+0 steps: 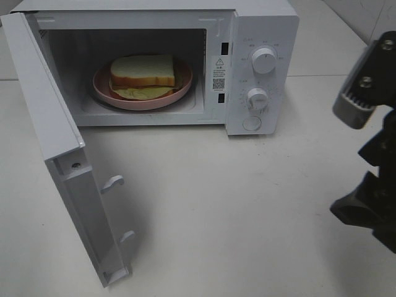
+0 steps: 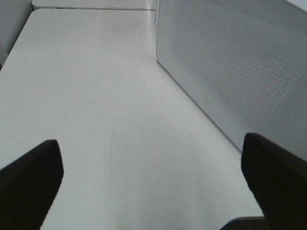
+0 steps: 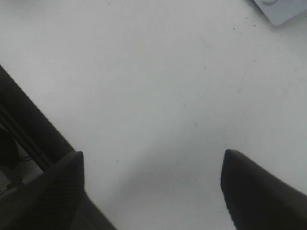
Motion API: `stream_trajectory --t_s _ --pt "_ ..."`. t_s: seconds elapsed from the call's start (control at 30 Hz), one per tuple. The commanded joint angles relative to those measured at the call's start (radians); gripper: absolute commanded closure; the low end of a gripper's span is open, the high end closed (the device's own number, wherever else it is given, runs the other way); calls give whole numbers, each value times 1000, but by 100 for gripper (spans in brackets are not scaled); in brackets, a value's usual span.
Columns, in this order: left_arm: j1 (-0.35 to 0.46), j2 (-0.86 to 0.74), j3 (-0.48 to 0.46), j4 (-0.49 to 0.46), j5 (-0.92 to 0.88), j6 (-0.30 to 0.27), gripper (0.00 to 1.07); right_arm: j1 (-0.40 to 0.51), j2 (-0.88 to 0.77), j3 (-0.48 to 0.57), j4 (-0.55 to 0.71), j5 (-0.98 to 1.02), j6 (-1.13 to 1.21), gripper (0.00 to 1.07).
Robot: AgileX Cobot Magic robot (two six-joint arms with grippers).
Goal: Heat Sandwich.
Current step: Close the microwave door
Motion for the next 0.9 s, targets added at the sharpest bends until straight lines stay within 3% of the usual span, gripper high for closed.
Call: stream_trajectory --t_s 0.03,0.33,0.6,0.83,0.9 --pt "-5 -22 3 -2 -7 -4 11 3 -81 6 1 125 34 31" --pt "-5 -22 3 -2 -7 -4 11 3 -222 6 1 349 49 32" --pt "-5 -22 3 -2 -7 -4 11 -9 -390 10 0 365 96 32" --pt "-5 -22 3 -2 -7 -4 11 -226 -542 102 0 295 98 32" --pt "-5 -22 3 -2 -7 -4 11 -248 -557 111 0 282 98 32"
